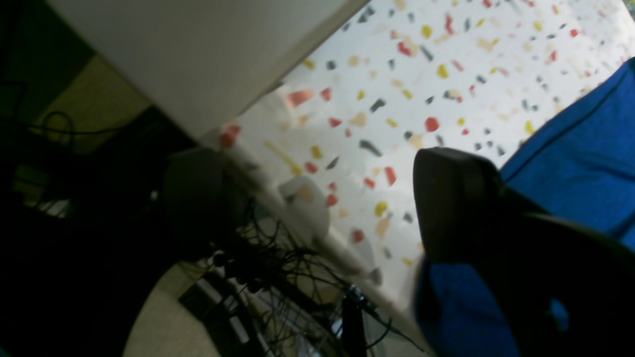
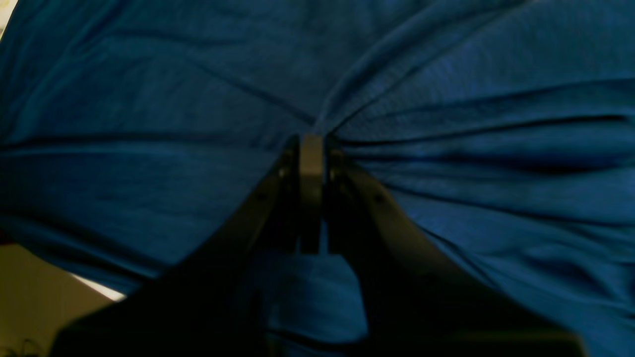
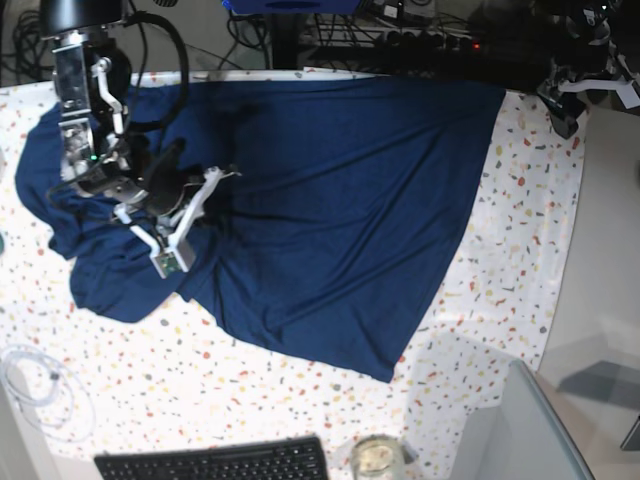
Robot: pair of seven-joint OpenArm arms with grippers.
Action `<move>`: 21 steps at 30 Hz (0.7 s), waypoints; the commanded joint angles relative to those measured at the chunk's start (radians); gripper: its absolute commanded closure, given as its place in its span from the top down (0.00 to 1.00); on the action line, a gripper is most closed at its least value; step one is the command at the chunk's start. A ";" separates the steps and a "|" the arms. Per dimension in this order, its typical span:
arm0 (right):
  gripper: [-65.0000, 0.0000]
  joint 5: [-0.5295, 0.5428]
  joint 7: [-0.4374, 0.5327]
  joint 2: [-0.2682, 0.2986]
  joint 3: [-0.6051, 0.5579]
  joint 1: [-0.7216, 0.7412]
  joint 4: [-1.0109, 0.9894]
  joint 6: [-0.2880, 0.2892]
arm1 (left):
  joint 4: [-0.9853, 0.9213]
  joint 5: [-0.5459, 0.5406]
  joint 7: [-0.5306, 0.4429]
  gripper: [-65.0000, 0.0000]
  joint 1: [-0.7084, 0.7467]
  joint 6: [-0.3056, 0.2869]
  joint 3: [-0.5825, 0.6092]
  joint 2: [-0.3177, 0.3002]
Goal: Layout the t-shirt on the table in an organized manner, then fold the t-shirt properly
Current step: 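Grasp the bunched middle fabric with the right gripper and drag it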
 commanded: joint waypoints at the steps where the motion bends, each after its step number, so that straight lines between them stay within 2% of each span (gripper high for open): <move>1: 0.01 0.008 0.019 -0.003 -0.009 0.012 -0.008 0.002 | 0.013 -0.008 -0.022 0.89 0.010 -0.006 -0.008 -0.012; 2: 0.03 0.008 0.014 -0.012 -0.011 0.012 -0.028 0.002 | 0.013 -0.008 -0.022 0.89 0.010 -0.006 -0.008 -0.012; 4: 0.13 0.008 0.013 -0.027 -0.011 0.000 -0.038 0.002 | 0.013 -0.008 -0.022 0.89 0.010 -0.006 -0.008 -0.012; 7: 0.43 0.008 0.013 -0.029 -0.006 -0.023 -0.006 0.002 | 0.013 -0.008 -0.022 0.89 0.010 -0.006 -0.008 -0.012; 10: 0.64 0.005 0.022 -0.024 0.024 -0.027 0.052 -0.003 | 0.013 -0.008 -0.022 0.89 0.011 -0.006 -0.008 -0.012; 13: 0.67 0.003 0.019 -0.030 0.173 0.034 0.052 -0.003 | 0.013 -0.008 -0.022 0.89 0.013 -0.006 -0.008 -0.012; 16: 0.67 0.002 0.014 -0.004 0.291 0.141 -0.060 -0.003 | 0.013 -0.008 -0.022 0.89 0.014 -0.006 -0.008 -0.012; 21: 0.68 0.002 0.020 0.099 0.313 0.348 -0.405 -0.003 | 0.013 -0.008 -0.022 0.89 0.014 -0.006 -0.008 -0.012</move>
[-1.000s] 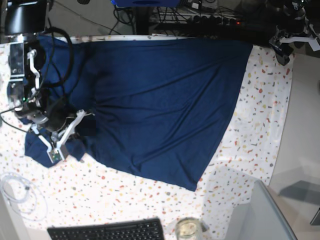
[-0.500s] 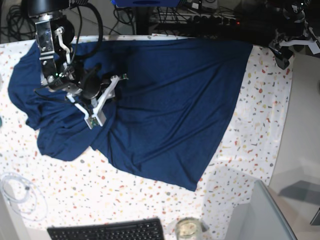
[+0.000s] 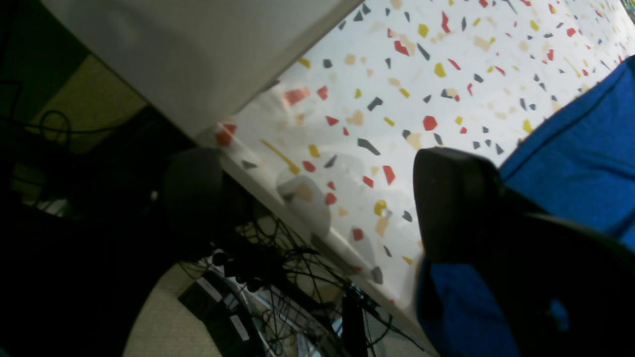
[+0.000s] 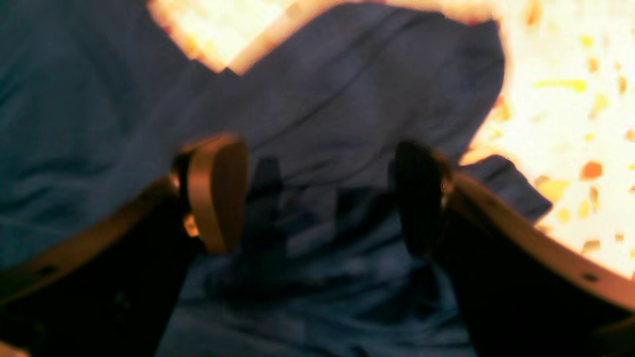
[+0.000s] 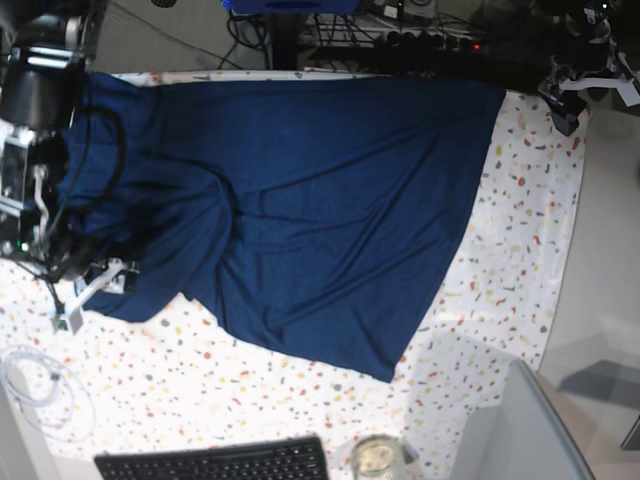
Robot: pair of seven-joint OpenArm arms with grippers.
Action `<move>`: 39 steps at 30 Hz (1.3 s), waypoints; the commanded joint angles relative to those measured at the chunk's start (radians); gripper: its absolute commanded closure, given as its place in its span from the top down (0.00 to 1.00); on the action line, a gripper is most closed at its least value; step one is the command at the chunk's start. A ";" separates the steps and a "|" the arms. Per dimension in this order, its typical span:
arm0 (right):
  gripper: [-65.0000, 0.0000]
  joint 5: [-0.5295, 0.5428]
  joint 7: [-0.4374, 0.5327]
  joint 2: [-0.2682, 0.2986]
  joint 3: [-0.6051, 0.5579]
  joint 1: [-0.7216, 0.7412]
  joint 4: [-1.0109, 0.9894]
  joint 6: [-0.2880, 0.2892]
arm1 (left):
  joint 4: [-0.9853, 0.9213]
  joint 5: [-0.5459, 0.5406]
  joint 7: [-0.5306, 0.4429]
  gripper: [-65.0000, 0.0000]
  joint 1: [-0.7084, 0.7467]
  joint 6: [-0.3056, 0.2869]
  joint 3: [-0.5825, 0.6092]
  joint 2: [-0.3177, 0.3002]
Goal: Layout the t-shirt on the table in an organized manner, then fold the t-shirt properly
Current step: 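Grasp the bunched middle fabric with the right gripper and drag it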
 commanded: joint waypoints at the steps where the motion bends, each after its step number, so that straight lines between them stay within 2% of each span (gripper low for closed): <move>1: 0.68 0.019 0.017 0.017 0.000 0.050 -0.028 0.005 | 0.014 -0.012 -0.022 0.89 0.007 -0.011 -0.006 -0.008; 6: 0.67 0.019 0.035 0.018 -0.001 0.086 -0.061 0.008 | 0.014 -0.012 -0.022 0.89 0.007 -0.011 -0.006 -0.007; 11: 0.67 0.019 0.124 0.023 -0.001 0.147 -0.246 0.006 | 0.014 -0.012 -0.022 0.89 0.008 -0.011 -0.006 -0.007; 15: 0.64 0.019 0.250 0.055 -0.001 0.190 -0.408 0.006 | 0.014 -0.012 -0.022 0.89 0.011 -0.012 -0.006 -0.008; 16: 0.58 0.019 0.282 0.056 -0.001 0.195 -0.433 0.006 | 0.014 -0.012 -0.022 0.89 0.013 -0.012 -0.006 -0.008; 18: 0.35 0.019 0.324 0.078 -0.001 0.205 -0.465 0.006 | 0.014 -0.012 -0.022 0.89 0.013 -0.012 -0.006 -0.008; 20: 0.07 0.019 0.337 0.092 -0.001 0.221 -0.476 0.006 | 0.014 -0.012 -0.022 0.89 0.015 -0.014 -0.006 -0.008; 21: 0.00 0.019 0.337 0.093 -0.001 0.227 -0.476 0.006 | 0.014 -0.012 -0.022 0.89 0.015 -0.014 -0.006 -0.008; 24: 0.04 0.019 0.339 0.124 0.000 0.248 -0.474 0.006 | 0.014 -0.012 -0.022 0.89 0.015 -0.014 -0.006 -0.008; 28: 0.00 0.019 0.345 0.149 0.002 0.279 -0.474 0.005 | 0.014 -0.012 -0.022 0.89 0.015 -0.014 -0.006 -0.008; 33: 0.00 0.019 0.445 0.179 0.002 0.294 -0.474 0.005 | 0.014 -0.011 -0.022 0.89 0.015 -0.014 -0.006 -0.007; 35: 0.00 0.019 0.434 0.184 0.000 0.307 -0.473 0.005 | 0.014 -0.011 -0.022 0.89 0.024 -0.014 -0.006 -0.007; 36: 0.00 0.019 0.386 0.184 0.000 0.307 -0.465 0.005 | 0.014 -0.011 -0.022 0.89 0.025 -0.014 -0.006 -0.007; 38: 0.00 0.020 0.227 0.173 0.000 0.287 -0.387 0.009 | 0.012 -0.011 -0.022 0.89 0.025 -0.014 -0.006 -0.005; 39: 0.00 0.020 0.152 0.150 0.000 0.261 -0.331 0.011 | 0.009 -0.011 -0.022 0.89 0.025 -0.014 -0.006 -0.005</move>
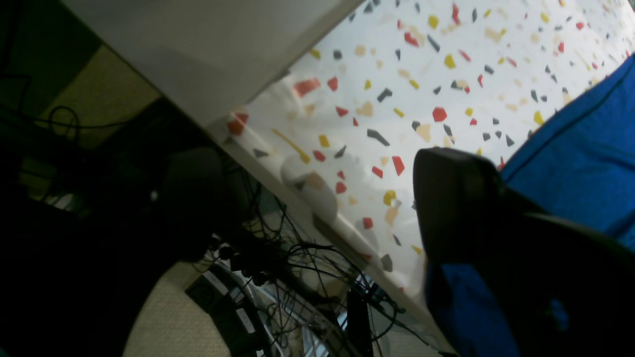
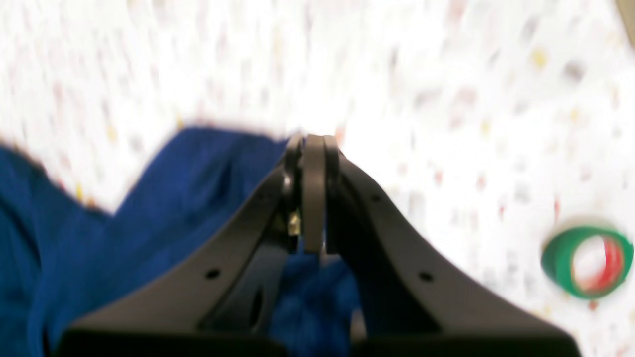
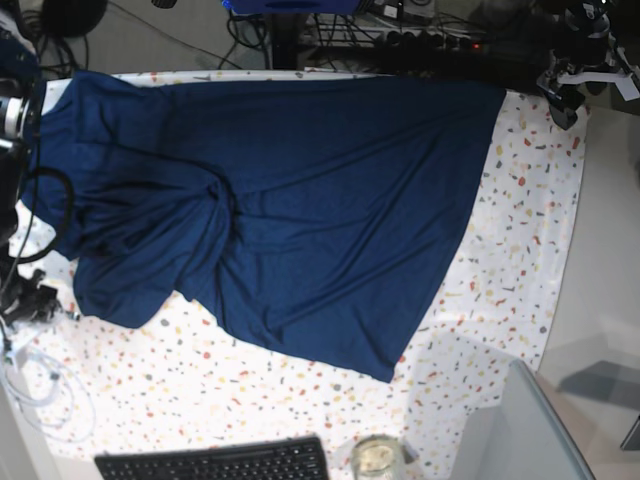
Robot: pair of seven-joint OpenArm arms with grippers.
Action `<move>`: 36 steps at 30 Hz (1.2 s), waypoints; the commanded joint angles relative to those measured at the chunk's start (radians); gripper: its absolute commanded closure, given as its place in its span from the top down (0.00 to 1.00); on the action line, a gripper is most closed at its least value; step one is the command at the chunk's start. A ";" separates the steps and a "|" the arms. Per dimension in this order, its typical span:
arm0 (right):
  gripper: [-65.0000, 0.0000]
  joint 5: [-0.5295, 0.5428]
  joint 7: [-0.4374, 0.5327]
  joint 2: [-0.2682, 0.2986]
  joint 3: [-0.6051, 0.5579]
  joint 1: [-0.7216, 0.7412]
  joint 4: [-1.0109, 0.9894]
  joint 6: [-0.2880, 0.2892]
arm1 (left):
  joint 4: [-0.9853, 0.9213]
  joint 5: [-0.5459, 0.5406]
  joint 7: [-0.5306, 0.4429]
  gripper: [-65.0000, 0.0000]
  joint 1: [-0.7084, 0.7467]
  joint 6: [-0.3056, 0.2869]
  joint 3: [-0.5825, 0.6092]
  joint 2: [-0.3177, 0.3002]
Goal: Layout the t-shirt on the table in an organized manner, then fold the t-shirt properly
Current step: 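Grasp the bunched middle fabric with the right gripper and drag it, then drag the grasped fabric with the right gripper toward the left gripper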
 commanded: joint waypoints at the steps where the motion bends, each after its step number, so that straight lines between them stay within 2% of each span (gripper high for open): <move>1: 0.01 0.019 -0.030 -0.028 0.001 -0.015 0.098 0.017 | 0.008 -0.010 -0.022 0.89 0.007 -0.009 -0.007 -0.013; 3: 0.08 0.017 -0.070 -0.087 -0.008 -0.134 0.314 0.060 | 0.002 -0.010 -0.022 0.89 0.002 -0.009 -0.007 -0.016; 4: 0.15 0.016 -0.076 -0.113 -0.043 -0.198 0.432 0.071 | 0.003 -0.010 -0.022 0.89 0.002 -0.009 -0.007 -0.016; 6: 0.35 0.016 -0.080 -0.130 -0.146 -0.302 0.633 0.063 | 0.006 -0.010 -0.022 0.89 0.002 -0.009 -0.007 -0.016; 9: 0.70 0.016 -0.080 -0.136 -0.336 -0.410 0.796 -0.016 | 0.005 -0.010 -0.022 0.89 0.002 -0.009 -0.007 -0.016; 10: 0.75 0.016 -0.074 -0.136 -0.387 -0.427 0.808 -0.049 | 0.005 -0.010 -0.022 0.89 0.002 -0.009 -0.007 -0.016; 11: 0.76 0.017 -0.073 -0.136 -0.430 -0.437 0.808 -0.082 | 0.005 -0.010 -0.022 0.89 0.002 -0.009 -0.007 -0.016; 13: 0.72 0.017 -0.068 -0.136 -0.499 -0.440 0.776 -0.139 | 0.005 -0.010 -0.022 0.89 0.002 -0.009 -0.007 -0.016; 17: 0.60 0.019 -0.008 -0.136 -0.554 -0.437 0.695 -0.200 | 0.005 -0.010 -0.022 0.89 0.002 -0.009 -0.007 -0.016; 25: 0.55 0.019 0.005 -0.162 -0.560 -0.404 0.584 -0.208 | 0.003 -0.010 -0.022 0.89 0.001 -0.009 -0.007 -0.016; 27: 0.41 0.019 0.005 -0.162 -0.560 -0.402 0.581 -0.205 | 0.003 -0.010 -0.022 0.89 0.001 -0.009 -0.007 -0.016; 30: 0.05 0.019 0.005 -0.163 -0.560 -0.394 0.581 -0.203 | 0.003 -0.010 -0.022 0.89 0.001 -0.009 -0.007 -0.016; 31: 0.00 0.019 0.005 -0.163 -0.560 -0.393 0.581 -0.207 | 0.003 -0.010 -0.022 0.89 0.001 -0.009 -0.007 -0.017; 33: 0.02 0.019 0.005 -0.163 -0.557 -0.393 0.584 -0.208 | 0.003 -0.010 -0.022 0.89 0.001 -0.009 -0.007 -0.017; 36: 0.00 0.019 0.005 -0.163 -0.556 -0.393 0.586 -0.208 | 0.003 -0.010 -0.022 0.89 0.001 -0.009 -0.007 -0.017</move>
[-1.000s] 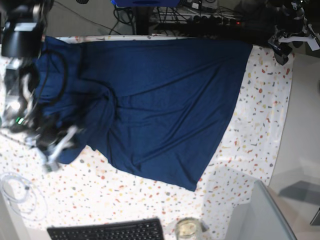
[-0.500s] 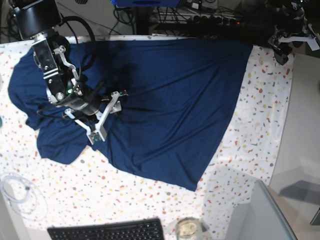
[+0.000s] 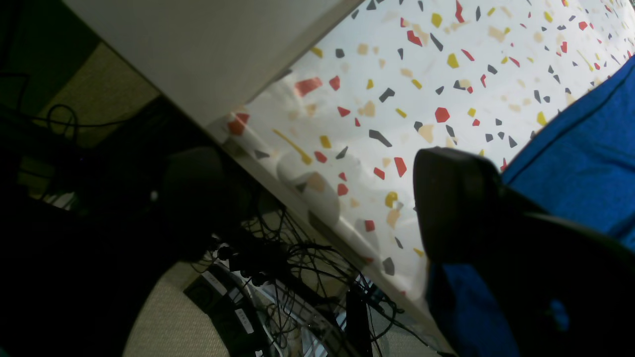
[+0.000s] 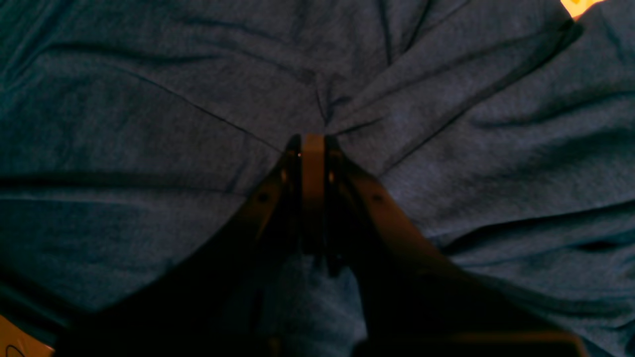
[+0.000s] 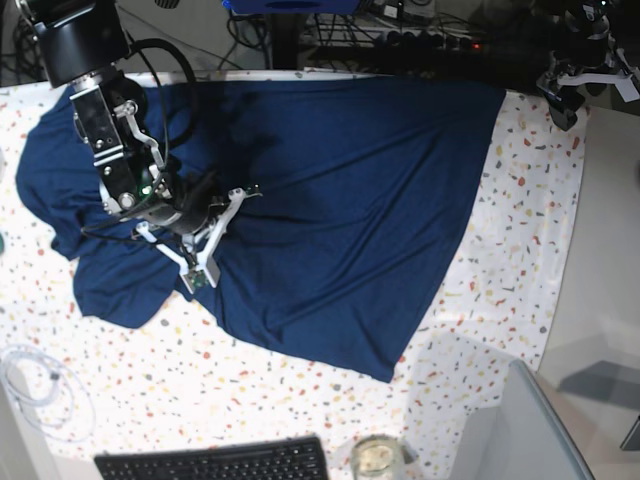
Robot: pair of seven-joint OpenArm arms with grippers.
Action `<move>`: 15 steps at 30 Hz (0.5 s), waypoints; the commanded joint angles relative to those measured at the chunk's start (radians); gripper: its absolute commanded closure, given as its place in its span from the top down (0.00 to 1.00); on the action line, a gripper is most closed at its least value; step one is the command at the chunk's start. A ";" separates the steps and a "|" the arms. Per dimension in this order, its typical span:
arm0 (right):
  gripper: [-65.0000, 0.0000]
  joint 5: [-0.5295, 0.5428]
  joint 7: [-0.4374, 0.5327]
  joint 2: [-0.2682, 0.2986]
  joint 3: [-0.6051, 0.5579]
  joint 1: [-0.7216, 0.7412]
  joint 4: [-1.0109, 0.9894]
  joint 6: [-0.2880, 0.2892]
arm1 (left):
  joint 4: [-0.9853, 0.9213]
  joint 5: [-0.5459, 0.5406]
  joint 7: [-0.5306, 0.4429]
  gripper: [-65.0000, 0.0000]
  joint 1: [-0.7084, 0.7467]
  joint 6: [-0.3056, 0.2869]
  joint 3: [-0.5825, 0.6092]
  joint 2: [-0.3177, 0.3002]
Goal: Layout the t-shirt on the table in an organized manner, then fold the t-shirt properly
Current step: 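Drag the grasped fabric with the right gripper toward the left gripper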
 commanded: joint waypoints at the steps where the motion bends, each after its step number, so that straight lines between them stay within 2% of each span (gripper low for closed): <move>1: 0.00 0.003 0.016 0.001 0.007 0.017 0.020 0.001 | 0.014 -0.011 -0.022 0.89 0.009 -0.008 -0.008 -0.012; 8: 0.00 0.003 0.005 0.004 0.007 -0.040 0.201 0.001 | 0.014 -0.011 -0.022 0.89 0.009 -0.008 -0.008 -0.012; 15: 0.00 0.003 -0.077 0.006 0.004 -0.127 0.424 0.003 | 0.014 -0.011 -0.022 0.89 0.009 -0.008 -0.009 -0.012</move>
